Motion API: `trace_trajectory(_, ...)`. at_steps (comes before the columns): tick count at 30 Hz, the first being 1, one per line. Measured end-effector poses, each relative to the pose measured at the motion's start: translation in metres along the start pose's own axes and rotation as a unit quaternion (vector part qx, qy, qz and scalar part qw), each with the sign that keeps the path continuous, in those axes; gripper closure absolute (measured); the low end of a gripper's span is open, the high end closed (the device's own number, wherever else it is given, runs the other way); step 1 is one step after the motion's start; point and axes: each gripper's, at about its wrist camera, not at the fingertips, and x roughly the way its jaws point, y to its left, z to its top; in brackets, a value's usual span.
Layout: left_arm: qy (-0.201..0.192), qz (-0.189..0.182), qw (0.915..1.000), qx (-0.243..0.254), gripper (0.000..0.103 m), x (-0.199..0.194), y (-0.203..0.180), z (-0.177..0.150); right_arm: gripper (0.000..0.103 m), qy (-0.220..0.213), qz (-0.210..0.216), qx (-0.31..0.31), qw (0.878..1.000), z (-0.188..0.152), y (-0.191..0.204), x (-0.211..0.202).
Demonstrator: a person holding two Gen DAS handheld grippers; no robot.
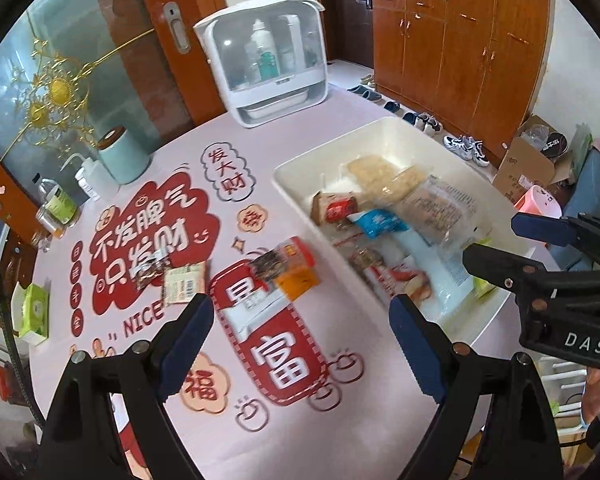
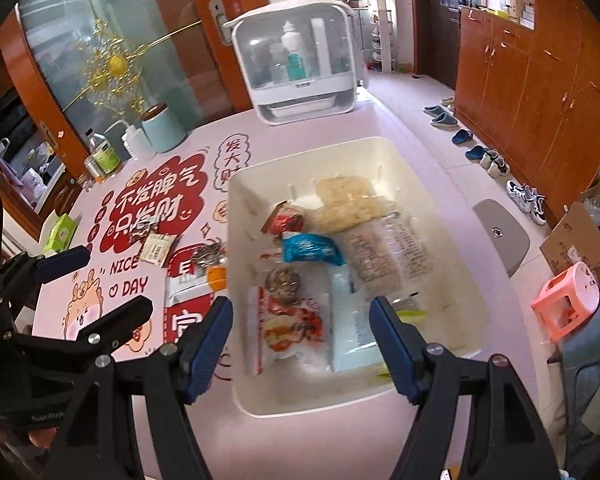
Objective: Organize snacks
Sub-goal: 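Move both tools back over the last snacks on the table, then grasp the dark nut bag with the right tool while the left tool grasps the white cracker packet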
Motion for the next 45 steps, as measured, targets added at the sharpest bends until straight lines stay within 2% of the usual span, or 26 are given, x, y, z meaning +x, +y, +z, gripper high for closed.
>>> trace_trajectory(9,0.01,0.033,0.9989,-0.033,0.014,-0.01,0.072,-0.032,0.032,0.014,0.023,-0.034,0.999,0.0,0.066,0.013)
trace_trajectory(17,0.043,0.083,0.9916,-0.09,0.014,-0.002,0.172,-0.07,0.032,0.033,0.037,-0.064,0.997,-0.001,0.119,0.033)
trace_trajectory(21,0.051,0.088,0.9889,-0.108,0.014,0.008,0.208,-0.076,0.032,0.043,0.039,-0.07,0.996,0.002,0.142,0.049)
trace_trajectory(24,0.055,0.08,0.9896,-0.106,0.014,0.021,0.225,-0.07,0.032,0.057,0.052,-0.047,0.996,0.006,0.15,0.065)
trace_trajectory(26,0.052,0.072,0.9924,-0.084,0.014,0.03,0.23,-0.059,0.032,0.072,0.063,-0.016,0.995,0.01,0.152,0.08)
trace_trajectory(30,0.046,0.064,0.9969,-0.003,0.014,0.057,0.232,-0.03,0.032,0.09,0.057,0.056,0.993,0.019,0.149,0.111)
trace_trajectory(35,0.059,0.019,0.9939,0.091,0.014,0.104,0.223,-0.006,0.032,0.1,0.03,0.116,0.988,0.028,0.138,0.154)
trace_trajectory(38,0.07,-0.006,0.9856,0.154,0.014,0.137,0.21,-0.002,0.032,0.107,0.004,0.137,0.985,0.032,0.131,0.18)
trace_trajectory(41,0.083,-0.025,0.9723,0.217,0.014,0.169,0.19,-0.004,0.032,0.114,-0.003,0.149,0.982,0.036,0.129,0.203)
trace_trajectory(45,0.095,-0.021,0.9556,0.278,0.014,0.205,0.169,-0.008,0.032,0.115,-0.036,0.144,0.982,0.039,0.131,0.221)
